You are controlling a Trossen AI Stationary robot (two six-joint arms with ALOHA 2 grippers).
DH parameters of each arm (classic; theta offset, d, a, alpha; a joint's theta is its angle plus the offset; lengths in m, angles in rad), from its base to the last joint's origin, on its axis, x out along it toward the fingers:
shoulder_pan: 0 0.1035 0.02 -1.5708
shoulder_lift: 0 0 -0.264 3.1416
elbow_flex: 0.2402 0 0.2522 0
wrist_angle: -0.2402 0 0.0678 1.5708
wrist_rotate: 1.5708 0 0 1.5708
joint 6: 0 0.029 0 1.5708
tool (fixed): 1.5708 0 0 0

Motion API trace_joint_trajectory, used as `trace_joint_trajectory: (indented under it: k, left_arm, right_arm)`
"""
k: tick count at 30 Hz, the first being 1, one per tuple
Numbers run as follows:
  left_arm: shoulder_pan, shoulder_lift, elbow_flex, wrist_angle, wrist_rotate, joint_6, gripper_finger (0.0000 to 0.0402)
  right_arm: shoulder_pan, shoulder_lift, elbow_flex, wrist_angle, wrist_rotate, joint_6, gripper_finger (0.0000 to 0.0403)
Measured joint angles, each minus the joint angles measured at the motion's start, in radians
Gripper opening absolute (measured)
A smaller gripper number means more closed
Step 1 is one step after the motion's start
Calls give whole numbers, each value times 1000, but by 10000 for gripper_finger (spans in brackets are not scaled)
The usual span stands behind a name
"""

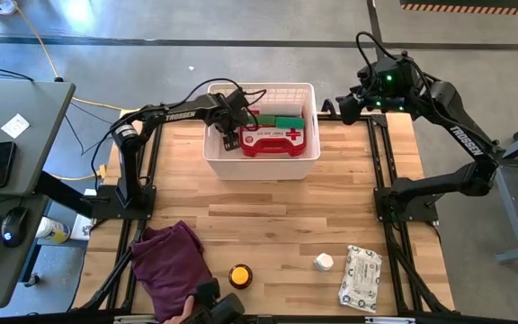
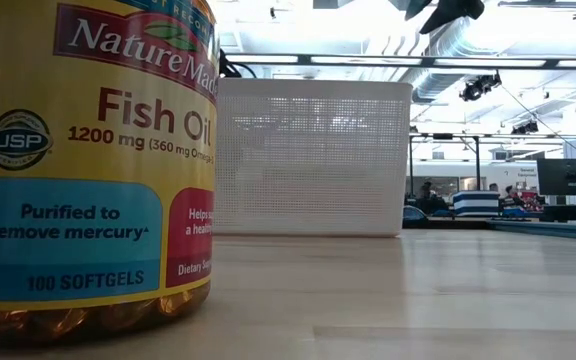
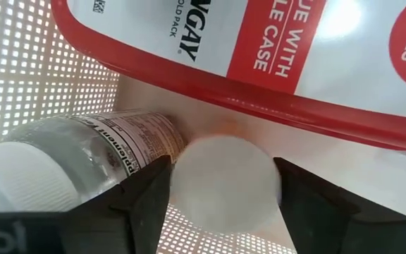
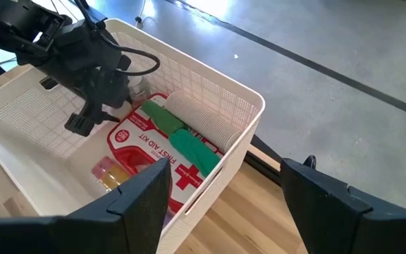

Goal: Pick & place medical supplies in basket/bin
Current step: Put the orange pill bottle into the white bin

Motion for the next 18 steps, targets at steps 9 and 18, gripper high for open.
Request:
trace_joint_trajectory:
  k: [9,18]
  left_arm:
    - [-1,0,0,-15,2,-5,318]
    - [-2,0,2,-47,-27,-23,326]
  right_arm:
    - [0,0,0,0,0,-7,256]
    - [0,0,0,0,0,-11,256]
